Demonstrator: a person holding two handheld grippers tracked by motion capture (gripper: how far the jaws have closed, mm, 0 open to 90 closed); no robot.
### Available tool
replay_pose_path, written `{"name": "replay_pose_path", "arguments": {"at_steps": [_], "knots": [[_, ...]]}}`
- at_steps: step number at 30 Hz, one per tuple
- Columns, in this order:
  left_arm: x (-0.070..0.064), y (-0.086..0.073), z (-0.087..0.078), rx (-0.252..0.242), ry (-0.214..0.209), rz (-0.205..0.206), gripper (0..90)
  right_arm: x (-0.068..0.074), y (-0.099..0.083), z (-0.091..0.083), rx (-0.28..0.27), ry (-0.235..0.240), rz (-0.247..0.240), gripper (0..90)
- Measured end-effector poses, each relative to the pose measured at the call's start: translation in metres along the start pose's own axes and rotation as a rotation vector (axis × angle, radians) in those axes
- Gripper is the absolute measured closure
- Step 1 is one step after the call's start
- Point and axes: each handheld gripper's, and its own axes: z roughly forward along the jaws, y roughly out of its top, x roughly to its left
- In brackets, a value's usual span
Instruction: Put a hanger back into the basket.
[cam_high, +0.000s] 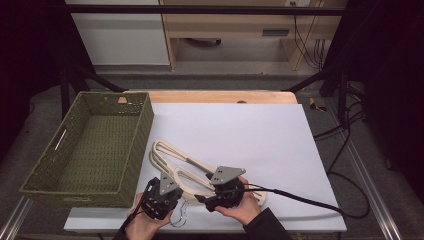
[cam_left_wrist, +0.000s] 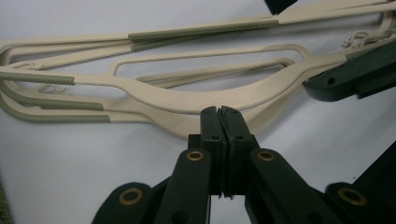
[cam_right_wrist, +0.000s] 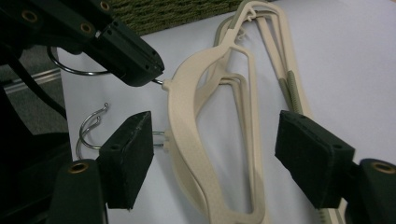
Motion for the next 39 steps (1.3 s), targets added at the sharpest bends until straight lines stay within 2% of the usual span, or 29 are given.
{"name": "replay_pose_path", "arguments": {"at_steps": [7,10,14,15,16,17,18,21,26,31,33,35,37,39], "knots": [[0.001,0.009,-0.005,-0.009,-0.001,0.011,88.6,0.007,0.006,0.016,0.053,0.010,-0.052,40.8],[-0.001,0.011,-0.005,-0.011,-0.003,0.010,88.6,0.010,0.008,0.021,0.077,-0.015,-0.083,48.7],[-0.002,0.010,-0.003,-0.011,-0.010,0.008,88.6,0.010,0.009,0.024,0.105,0.006,-0.096,60.4],[-0.002,0.010,-0.003,-0.013,-0.009,0.007,88.6,0.011,0.008,0.025,0.112,0.002,-0.095,62.0],[-0.001,0.010,-0.004,0.004,-0.009,0.026,88.6,0.012,0.008,0.025,0.122,-0.002,-0.097,64.6],[-0.001,0.010,-0.004,-0.002,-0.010,0.019,88.6,0.012,0.007,0.026,0.130,-0.001,-0.102,66.3],[-0.001,0.010,-0.004,0.000,-0.010,0.019,88.6,0.013,0.006,0.027,0.138,0.000,-0.098,67.2],[0.000,0.009,-0.003,0.001,-0.016,0.017,88.6,0.013,0.005,0.028,0.147,-0.008,-0.132,70.4],[0.000,0.009,-0.004,-0.010,-0.018,0.013,88.5,0.015,0.005,0.027,0.142,-0.016,-0.156,72.5],[0.003,0.009,-0.007,-0.021,-0.034,0.021,88.0,0.017,0.005,0.025,0.132,-0.020,-0.206,74.6],[0.005,0.009,-0.011,-0.060,-0.059,-0.004,85.8,0.017,0.005,0.024,0.127,-0.021,-0.210,74.9],[0.009,0.011,-0.018,-0.121,-0.082,-0.015,74.9,0.016,0.006,0.022,0.124,-0.026,-0.218,75.4],[0.014,0.013,-0.030,-0.175,-0.097,0.003,67.7,0.015,0.007,0.020,0.113,-0.035,-0.222,75.9],[0.017,0.014,-0.038,-0.228,-0.095,-0.009,57.8,0.015,0.008,0.019,0.108,-0.045,-0.219,76.3]]}}
